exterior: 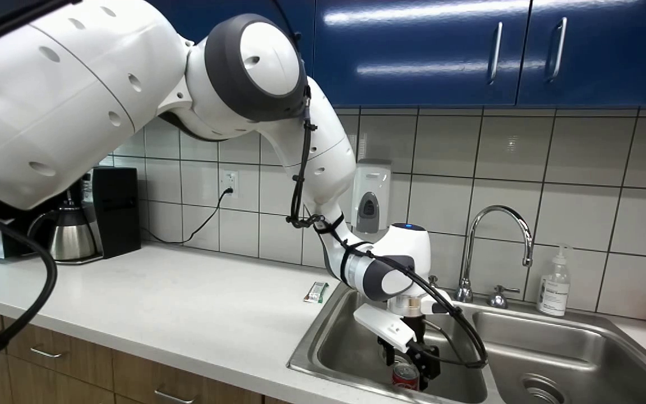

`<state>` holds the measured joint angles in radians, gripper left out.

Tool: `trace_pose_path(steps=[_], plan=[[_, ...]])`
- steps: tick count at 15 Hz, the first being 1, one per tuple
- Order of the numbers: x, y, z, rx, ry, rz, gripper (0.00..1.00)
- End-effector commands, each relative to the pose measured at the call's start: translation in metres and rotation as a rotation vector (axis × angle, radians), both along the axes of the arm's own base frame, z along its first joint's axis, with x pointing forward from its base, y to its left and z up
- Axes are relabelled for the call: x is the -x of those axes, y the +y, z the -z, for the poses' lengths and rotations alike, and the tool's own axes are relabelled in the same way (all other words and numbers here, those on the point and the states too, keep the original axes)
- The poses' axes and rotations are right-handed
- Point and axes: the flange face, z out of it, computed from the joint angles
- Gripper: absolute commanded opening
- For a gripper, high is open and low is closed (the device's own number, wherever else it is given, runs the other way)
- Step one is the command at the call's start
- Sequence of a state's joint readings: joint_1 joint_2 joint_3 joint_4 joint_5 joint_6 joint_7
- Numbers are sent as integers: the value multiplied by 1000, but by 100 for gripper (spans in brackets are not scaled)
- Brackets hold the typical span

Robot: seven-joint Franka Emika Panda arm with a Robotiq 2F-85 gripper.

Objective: Remove the can from the sink

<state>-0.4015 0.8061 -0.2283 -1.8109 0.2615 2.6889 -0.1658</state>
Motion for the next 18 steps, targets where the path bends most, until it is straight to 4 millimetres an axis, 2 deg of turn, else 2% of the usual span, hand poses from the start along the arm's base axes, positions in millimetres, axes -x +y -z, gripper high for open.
trace_pose_path(steps=[1,7,13,14,15,18], plan=[[-4,-3,12,16,-3,11,100],[-3,-3,24,28,6,12,100],[-8,-3,26,36,-4,23,100],[-8,-3,25,38,-5,22,75],[-9,-3,25,38,-6,22,74],[-11,-2,25,37,-9,24,50]])
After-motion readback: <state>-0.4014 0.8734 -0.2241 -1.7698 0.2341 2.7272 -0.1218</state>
